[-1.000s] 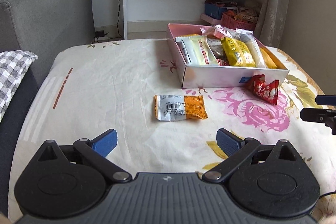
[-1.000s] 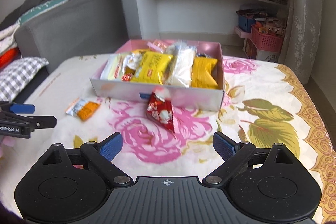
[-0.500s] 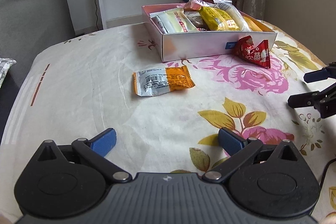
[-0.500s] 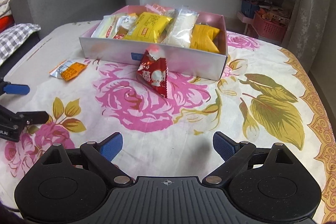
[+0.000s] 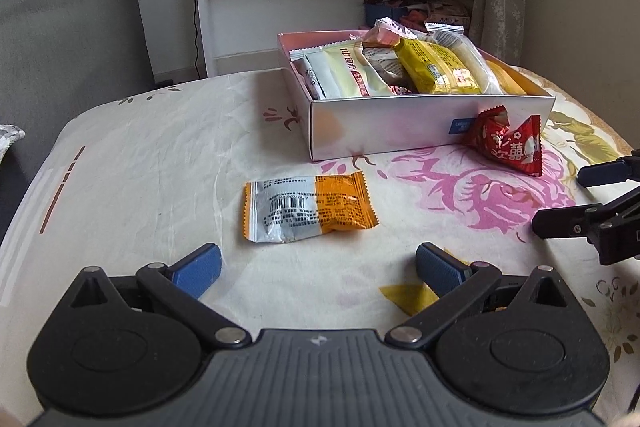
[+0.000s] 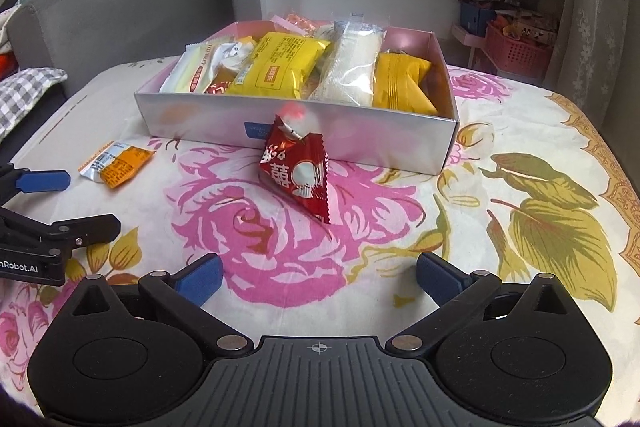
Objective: Organize snacks
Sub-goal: 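Grasp the white-and-orange wrapper with the left tool while the right tool grasps the red candy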
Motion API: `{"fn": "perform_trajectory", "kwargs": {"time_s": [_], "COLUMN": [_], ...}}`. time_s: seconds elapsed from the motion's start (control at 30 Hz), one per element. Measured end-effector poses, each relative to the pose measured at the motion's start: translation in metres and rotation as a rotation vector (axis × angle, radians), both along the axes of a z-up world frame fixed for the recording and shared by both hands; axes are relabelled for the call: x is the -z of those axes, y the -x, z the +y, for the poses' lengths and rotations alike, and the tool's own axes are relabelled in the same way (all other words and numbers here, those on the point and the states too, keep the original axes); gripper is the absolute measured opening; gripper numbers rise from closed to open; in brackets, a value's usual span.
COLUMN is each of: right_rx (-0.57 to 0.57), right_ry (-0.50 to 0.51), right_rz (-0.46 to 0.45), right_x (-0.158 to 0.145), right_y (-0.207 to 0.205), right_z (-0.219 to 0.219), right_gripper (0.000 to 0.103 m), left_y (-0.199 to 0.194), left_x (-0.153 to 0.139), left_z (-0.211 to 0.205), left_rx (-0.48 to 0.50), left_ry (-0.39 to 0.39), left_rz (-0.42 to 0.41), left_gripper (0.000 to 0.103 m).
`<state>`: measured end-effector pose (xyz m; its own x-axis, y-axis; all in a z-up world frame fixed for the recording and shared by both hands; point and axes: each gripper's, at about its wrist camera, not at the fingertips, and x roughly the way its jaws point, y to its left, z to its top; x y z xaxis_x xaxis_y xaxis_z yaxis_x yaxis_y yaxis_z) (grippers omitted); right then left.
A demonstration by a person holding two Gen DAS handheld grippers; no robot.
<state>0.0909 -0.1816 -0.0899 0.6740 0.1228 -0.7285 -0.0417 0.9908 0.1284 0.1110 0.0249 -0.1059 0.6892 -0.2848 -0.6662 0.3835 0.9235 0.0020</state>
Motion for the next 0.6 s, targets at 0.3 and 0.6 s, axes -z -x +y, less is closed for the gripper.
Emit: {"fn": "perform_trajectory", "kwargs": {"time_s": [0.3,0.6], "right_rx": [0.027,0.044], "right_ry": [0.000,0.002], "right_rz": [-0.023,-0.036], "right_x": [0.002,0.003], "right_y": [-0.020,-0.036], "right_z": [0.005,0.011], "right_gripper": [0.103,0.103], "left_y": [-0.015,-0.025], "left_x": [0.001,0.002], "left_z": [-0.006,-0.011], "left_rx": [-0.027,-0.050], "left_ry": [0.005,0.011], "left_rz": [-0.011,-0.023], "left_gripper": [0.103,0.103]}}
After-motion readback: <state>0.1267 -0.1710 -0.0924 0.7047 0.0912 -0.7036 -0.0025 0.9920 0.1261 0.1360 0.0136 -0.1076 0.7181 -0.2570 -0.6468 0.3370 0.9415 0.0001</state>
